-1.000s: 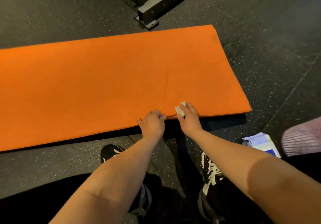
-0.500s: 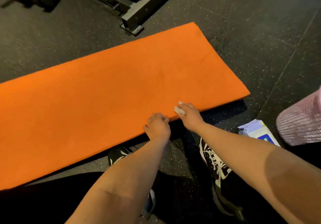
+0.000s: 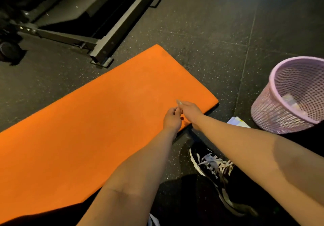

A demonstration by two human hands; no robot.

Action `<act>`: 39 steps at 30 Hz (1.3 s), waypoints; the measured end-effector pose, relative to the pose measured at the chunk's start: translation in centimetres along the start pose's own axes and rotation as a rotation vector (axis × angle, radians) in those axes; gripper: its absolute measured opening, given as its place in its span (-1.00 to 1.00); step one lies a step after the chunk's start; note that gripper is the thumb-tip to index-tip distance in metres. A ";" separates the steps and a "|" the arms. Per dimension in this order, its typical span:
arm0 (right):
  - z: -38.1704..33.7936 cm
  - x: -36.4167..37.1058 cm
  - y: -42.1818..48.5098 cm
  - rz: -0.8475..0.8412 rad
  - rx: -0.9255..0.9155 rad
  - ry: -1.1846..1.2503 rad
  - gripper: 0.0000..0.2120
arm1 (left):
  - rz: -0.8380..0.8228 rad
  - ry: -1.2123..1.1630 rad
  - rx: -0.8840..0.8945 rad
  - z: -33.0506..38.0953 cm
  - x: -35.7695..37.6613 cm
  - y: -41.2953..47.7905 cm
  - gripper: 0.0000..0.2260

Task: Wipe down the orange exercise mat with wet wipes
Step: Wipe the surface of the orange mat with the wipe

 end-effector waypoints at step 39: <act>7.0 3.2 9.1 0.199 0.026 -0.468 -0.59 | -0.102 0.818 0.025 -10.1 -2.6 4.7 -0.39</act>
Point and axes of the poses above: each hand's wrist, its own y-axis towards the middle knuckle, its own x-axis out of the palm, z = x × y, the point moved 1 cm from there along y, towards the middle knuckle, and after that the axes turned 3 degrees about x, right-handed, at the moved point
